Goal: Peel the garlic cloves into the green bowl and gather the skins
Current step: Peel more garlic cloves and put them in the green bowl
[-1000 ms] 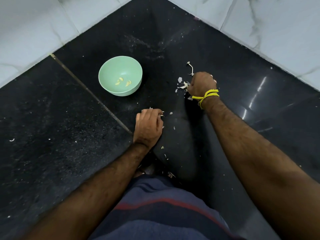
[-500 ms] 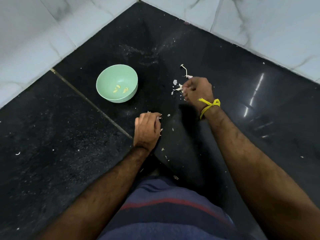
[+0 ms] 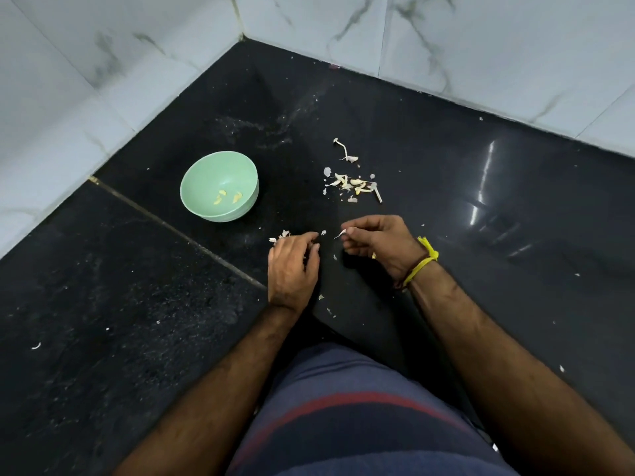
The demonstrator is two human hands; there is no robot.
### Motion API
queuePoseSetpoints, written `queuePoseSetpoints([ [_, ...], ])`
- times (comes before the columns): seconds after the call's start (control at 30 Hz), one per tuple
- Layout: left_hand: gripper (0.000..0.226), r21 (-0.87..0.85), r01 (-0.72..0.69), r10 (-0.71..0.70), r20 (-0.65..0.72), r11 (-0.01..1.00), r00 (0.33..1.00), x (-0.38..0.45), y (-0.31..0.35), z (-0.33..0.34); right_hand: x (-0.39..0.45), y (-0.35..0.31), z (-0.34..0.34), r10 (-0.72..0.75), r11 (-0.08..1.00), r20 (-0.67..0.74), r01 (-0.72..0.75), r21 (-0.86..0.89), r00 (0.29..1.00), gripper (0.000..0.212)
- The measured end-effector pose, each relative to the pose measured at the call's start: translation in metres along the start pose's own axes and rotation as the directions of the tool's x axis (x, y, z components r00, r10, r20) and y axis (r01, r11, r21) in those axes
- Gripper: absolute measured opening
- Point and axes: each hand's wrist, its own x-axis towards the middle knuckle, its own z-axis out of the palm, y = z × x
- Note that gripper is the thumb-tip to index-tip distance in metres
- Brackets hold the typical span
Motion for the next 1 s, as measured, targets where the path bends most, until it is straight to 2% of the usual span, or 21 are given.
queuePoseSetpoints([
  [0.07,0.022,0.021,-0.02,0.02,0.008,1.0,1.0,-0.004,-0.003,0.0,-0.003,0.001,0.001,0.035,0.997,0.03,-0.037,0.066,0.999,0.012],
  [0.2,0.02,0.046,-0.02,0.019,0.01,0.999,1.0,-0.004,-0.004,0.001,-0.006,0.007,0.005,0.032,0.998,0.052,-0.035,0.049,0.998,0.012],
  [0.5,0.018,0.043,-0.026,0.026,0.004,0.999,1.0,-0.003,-0.005,0.002,-0.005,0.011,0.012,-0.004,1.0,-0.056,0.003,-0.013,0.998,0.007],
  [0.57,0.018,0.045,-0.036,0.036,0.0,0.998,0.999,-0.003,-0.005,0.002,-0.003,0.01,0.013,-0.032,0.996,-0.053,0.027,-0.086,0.998,0.006],
  [0.7,0.022,0.027,-0.024,0.024,-0.001,0.999,1.0,-0.002,-0.004,0.0,0.005,0.012,0.014,-0.132,0.911,-0.069,0.094,-0.403,0.989,0.016],
  [0.77,0.021,0.025,-0.017,0.017,-0.002,1.0,1.0,-0.002,-0.003,0.001,0.008,0.014,0.015,-0.105,0.869,-0.061,0.062,-0.491,0.993,0.02],
  [0.87,0.019,0.023,-0.011,0.012,-0.01,1.0,1.0,-0.002,-0.005,0.002,0.009,0.015,0.017,-0.046,0.84,-0.052,0.01,-0.543,0.998,0.023],
  [1.0,0.019,0.02,0.001,0.0,-0.015,1.0,1.0,-0.002,-0.005,0.002,0.008,0.014,0.019,-0.081,0.841,-0.074,0.029,-0.54,0.994,0.013],
])
